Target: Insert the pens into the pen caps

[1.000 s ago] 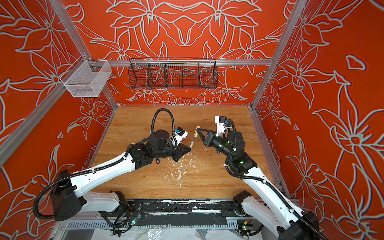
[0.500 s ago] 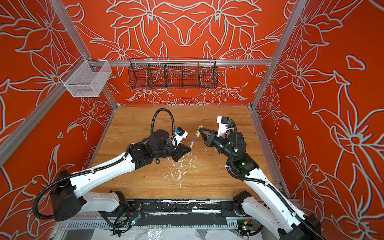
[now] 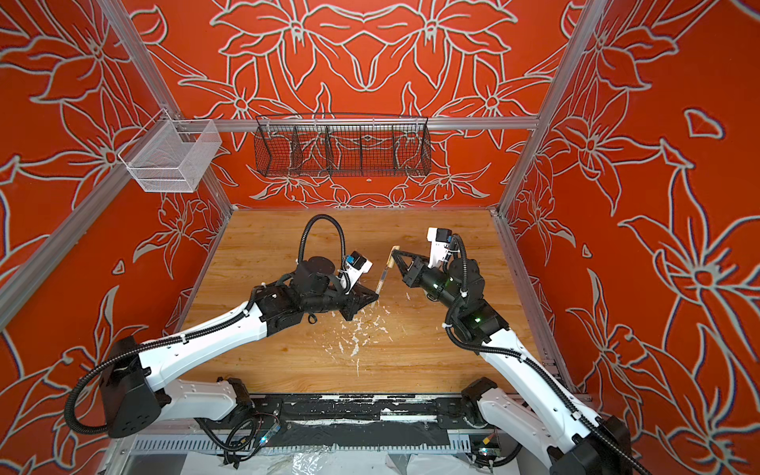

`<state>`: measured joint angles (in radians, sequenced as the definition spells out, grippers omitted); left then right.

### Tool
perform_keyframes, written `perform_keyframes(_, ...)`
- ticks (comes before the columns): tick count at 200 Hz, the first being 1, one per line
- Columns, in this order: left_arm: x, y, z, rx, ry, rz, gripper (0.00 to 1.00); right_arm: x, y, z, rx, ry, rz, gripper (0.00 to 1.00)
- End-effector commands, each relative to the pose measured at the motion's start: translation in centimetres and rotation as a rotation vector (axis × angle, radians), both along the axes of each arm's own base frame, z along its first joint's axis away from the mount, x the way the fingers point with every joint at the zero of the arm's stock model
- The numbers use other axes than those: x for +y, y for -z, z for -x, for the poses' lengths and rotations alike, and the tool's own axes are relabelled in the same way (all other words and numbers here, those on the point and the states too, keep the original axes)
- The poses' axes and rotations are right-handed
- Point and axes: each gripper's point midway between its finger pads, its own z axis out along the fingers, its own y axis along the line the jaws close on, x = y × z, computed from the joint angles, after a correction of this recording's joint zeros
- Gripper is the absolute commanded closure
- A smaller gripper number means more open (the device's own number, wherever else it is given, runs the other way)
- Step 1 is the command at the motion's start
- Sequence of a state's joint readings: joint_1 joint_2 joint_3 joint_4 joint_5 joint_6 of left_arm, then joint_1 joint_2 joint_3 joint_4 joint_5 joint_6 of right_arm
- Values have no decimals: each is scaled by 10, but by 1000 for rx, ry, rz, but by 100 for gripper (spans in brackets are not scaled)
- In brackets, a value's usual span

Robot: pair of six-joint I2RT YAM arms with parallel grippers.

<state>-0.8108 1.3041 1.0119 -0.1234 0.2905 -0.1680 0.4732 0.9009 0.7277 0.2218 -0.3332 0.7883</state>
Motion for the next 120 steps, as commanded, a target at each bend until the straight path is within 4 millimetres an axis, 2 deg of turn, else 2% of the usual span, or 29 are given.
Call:
perform_keyframes(1, -5, -13, 0, -28, 22, 21, 100, 2, -30, 7, -70, -24, -35, 100)
perform_keyframes(120, -6, -14, -2, -33, 21, 16, 100, 8, -16, 13, -21, -72, -39, 100)
